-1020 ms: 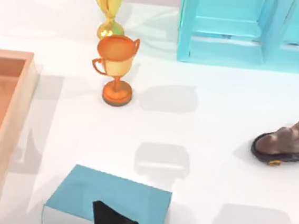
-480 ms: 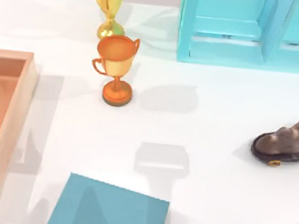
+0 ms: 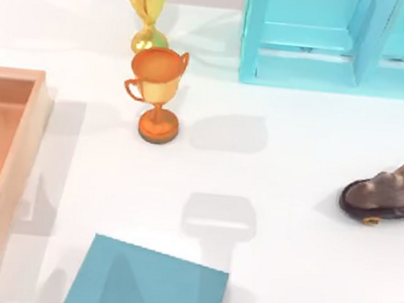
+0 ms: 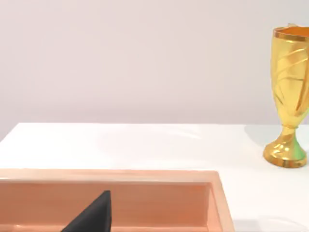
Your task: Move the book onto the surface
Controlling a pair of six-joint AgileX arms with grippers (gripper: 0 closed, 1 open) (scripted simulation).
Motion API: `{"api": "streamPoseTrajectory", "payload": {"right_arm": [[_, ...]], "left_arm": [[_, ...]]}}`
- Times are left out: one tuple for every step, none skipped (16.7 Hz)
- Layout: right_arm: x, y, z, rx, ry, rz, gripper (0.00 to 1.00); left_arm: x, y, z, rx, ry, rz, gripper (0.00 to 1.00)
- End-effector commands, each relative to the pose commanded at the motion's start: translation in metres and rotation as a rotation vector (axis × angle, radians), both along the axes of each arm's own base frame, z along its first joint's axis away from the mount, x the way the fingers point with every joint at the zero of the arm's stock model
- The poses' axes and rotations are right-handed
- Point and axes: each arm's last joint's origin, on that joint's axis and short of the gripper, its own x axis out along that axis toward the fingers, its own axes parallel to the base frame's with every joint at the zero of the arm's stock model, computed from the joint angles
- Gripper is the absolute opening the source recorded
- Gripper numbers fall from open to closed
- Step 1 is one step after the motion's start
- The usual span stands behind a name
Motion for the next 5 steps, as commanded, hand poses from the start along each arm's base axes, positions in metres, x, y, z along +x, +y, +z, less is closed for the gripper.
{"api": "streamPoseTrajectory", "payload": {"right_arm": [[-0.0028,-0.0003,0.0007,0.002,-0.017,0.001,1.0],[-0.0049,-0.0004,0.001,0.004,-0.03,0.002,1.0],[-0.0063,-0.0004,0.0011,0.007,-0.038,0.002,1.0],[-0.0068,-0.0004,0.0011,0.009,-0.041,0.003,1.0],[-0.0068,-0.0004,0.0011,0.009,-0.041,0.003,1.0]], "left_arm": [[0.0,0.0,0.0,0.0,0.0,0.0,1.0],[0.0,0.0,0.0,0.0,0.0,0.0,1.0],[0.0,0.0,0.0,0.0,0.0,0.0,1.0],[0.0,0.0,0.0,0.0,0.0,0.0,1.0],[0.0,0.0,0.0,0.0,0.0,0.0,1.0]]}}
